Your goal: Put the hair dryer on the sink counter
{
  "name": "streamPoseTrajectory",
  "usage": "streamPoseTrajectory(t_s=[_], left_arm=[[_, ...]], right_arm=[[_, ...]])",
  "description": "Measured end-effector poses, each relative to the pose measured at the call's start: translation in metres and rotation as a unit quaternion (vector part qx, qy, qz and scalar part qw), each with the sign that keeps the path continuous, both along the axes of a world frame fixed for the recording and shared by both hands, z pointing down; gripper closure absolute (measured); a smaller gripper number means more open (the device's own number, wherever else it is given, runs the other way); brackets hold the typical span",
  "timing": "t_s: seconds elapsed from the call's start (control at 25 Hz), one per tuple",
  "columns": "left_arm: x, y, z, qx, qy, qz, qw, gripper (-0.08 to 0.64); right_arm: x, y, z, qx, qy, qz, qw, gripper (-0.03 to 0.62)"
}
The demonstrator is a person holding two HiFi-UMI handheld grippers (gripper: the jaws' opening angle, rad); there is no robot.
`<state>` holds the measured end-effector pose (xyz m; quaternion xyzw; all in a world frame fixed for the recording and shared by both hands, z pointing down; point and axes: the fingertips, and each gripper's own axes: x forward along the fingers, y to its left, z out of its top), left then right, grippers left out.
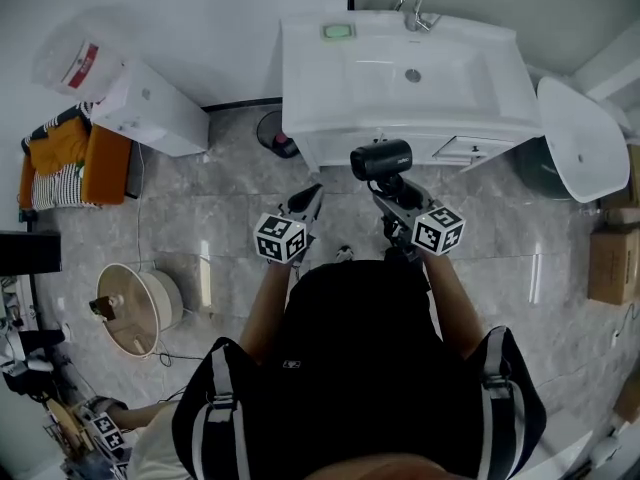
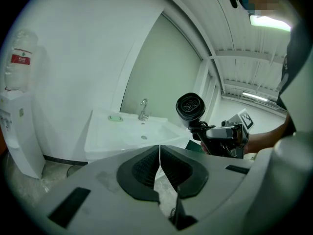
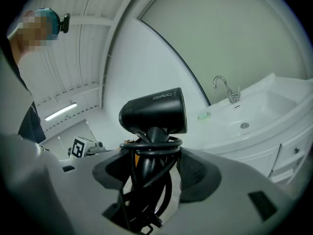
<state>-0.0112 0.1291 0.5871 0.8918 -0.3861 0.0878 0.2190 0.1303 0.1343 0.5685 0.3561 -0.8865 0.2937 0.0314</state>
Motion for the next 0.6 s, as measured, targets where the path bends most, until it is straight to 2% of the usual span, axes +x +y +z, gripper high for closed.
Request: streamPoseTrajectory(t_s=[0.6], left_arm=[[-0.011,0.005,0.002,0.001,0.006,0.021,0.9998,0.543]], right_arm=[[0.000,0.007,0.001,0.000,0.010,0.035,0.999,0.267]])
